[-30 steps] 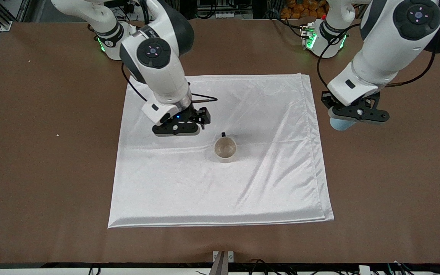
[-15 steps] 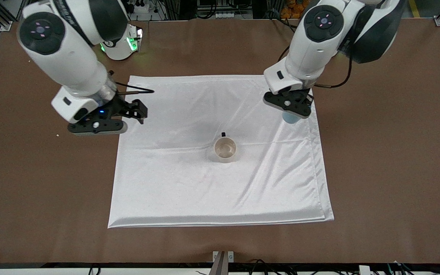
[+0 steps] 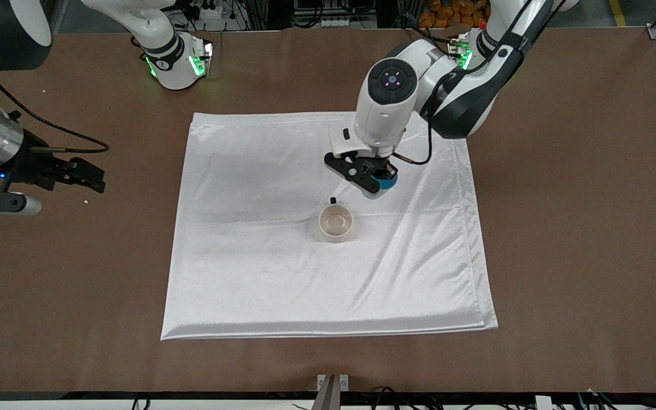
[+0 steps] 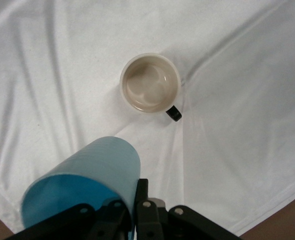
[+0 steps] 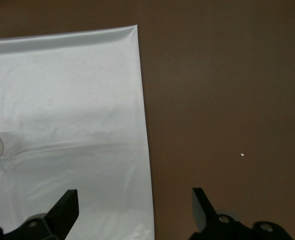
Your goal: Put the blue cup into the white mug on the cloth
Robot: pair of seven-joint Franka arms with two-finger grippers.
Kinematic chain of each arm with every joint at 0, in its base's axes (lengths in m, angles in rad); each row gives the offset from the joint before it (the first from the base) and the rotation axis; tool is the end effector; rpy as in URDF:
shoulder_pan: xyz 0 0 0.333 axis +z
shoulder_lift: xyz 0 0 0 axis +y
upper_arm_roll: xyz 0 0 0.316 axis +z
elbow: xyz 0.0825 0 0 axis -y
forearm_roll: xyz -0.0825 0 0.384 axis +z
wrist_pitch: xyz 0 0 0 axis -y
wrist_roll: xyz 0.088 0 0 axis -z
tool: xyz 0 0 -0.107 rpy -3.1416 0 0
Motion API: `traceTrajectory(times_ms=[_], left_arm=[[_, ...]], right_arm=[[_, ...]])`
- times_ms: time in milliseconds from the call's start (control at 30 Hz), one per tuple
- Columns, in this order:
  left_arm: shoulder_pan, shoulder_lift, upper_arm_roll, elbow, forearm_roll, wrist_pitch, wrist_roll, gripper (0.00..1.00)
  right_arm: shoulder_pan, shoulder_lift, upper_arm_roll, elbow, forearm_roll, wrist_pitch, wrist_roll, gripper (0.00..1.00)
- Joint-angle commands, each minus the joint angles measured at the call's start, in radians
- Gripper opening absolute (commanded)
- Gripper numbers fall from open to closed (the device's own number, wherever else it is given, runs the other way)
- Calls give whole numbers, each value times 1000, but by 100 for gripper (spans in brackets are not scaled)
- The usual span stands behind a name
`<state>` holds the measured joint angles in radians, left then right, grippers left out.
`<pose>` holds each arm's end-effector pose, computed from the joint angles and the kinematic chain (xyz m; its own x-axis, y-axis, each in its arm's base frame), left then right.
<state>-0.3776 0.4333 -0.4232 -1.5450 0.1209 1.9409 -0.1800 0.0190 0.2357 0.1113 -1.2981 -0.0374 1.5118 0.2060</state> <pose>0.5023 -0.4504 0.4193 0.8080 -0.5891 -0.0090 -0.5876 -0.8069 0.0599 0.6164 0.0674 0.6095 0.9966 -0.0803 -0.0178 -0.0801 -0.9967 0.0154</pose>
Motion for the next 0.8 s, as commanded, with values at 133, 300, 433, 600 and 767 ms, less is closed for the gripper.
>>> traceTrajectory(times_ms=[133,300,433,600,767], left_arm=[[-76,172,14,112,82,119,-6,0],[-122,226,61,126,88,193,-1,0],[-168,242,113,126,88,237,0,0],[-202,260,159,128,86,276,4,0],[-204,277,158,128,86,306,2,0]], right_arm=[[-83,-18,16,-32,-2,74,-14,100],[-122,-18,18,-38,5,84,-26,100],[-125,-32,18,-62,7,93,-28,100],[-126,-50,18,-98,7,126,-28,100],[-126,-90,18,-168,7,180,-28,100]])
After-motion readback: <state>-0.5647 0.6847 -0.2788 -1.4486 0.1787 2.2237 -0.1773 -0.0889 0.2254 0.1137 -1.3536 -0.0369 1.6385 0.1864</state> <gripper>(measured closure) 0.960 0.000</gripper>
